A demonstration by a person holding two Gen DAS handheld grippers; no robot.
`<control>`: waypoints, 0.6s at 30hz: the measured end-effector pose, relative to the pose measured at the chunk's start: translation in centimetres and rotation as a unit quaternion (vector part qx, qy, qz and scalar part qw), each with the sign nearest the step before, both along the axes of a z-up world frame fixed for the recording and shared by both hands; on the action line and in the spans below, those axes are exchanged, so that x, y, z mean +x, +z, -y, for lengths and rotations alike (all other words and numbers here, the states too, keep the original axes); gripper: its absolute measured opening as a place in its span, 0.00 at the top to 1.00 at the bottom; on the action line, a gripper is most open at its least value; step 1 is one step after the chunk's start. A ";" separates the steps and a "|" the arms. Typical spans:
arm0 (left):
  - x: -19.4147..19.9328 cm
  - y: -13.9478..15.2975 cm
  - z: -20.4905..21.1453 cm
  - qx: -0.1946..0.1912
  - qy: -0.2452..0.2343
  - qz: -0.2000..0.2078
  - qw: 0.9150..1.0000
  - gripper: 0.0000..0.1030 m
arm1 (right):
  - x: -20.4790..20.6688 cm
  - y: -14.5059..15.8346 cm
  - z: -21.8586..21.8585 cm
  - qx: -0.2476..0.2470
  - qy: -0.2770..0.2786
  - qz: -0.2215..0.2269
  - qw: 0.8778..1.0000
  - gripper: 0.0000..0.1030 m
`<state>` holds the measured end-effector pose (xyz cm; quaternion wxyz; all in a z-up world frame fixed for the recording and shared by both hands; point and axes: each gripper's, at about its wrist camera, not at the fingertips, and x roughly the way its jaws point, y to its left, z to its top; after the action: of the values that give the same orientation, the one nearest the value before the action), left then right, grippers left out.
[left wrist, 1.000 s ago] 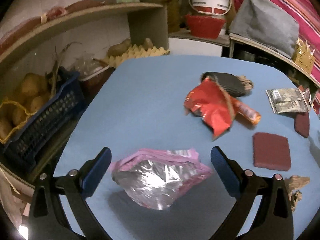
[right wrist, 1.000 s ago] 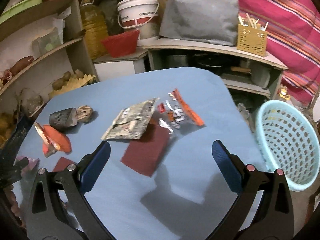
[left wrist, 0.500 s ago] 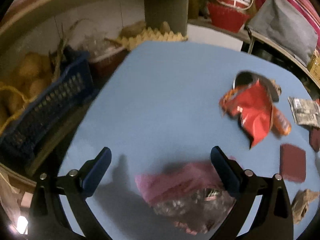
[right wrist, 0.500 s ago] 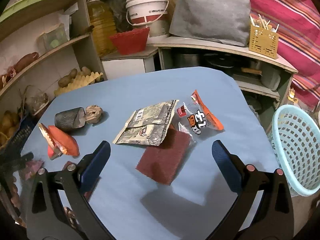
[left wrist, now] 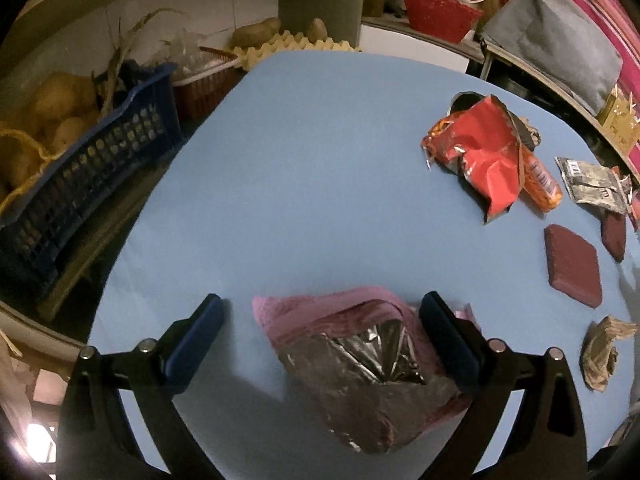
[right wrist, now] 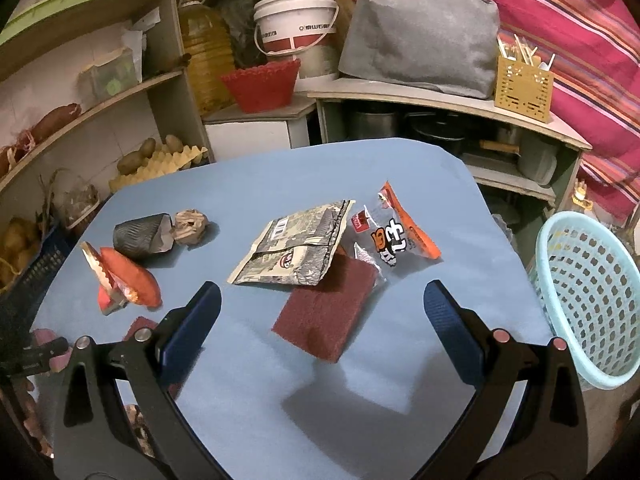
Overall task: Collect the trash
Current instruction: 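Grasp the pink foil wrapper with the left tool, then grasp the printed snack packet with the right tool while the left tool holds the pink wrapper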
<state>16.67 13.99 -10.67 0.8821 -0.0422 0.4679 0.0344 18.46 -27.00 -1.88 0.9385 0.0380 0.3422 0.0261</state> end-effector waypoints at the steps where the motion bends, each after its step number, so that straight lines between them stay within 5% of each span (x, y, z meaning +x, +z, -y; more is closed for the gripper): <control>1: -0.1 0.1 0.1 -0.001 -0.004 0.000 1.000 0.14 | 0.0 0.0 0.0 0.000 0.000 0.001 1.000 0.04; 9: -0.6 0.6 3.0 -0.001 -0.051 -0.004 0.999 0.56 | 0.0 0.0 0.0 0.004 0.000 0.000 1.000 0.04; 18: 0.4 1.3 4.4 0.004 -0.066 -0.006 0.998 0.82 | 0.4 -0.6 0.1 -0.003 -0.002 -0.008 1.000 0.04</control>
<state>17.06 9.55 -9.39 0.8797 -0.0076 0.4749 -0.0224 18.86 -27.08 -2.50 0.9358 0.0364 0.3498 0.0224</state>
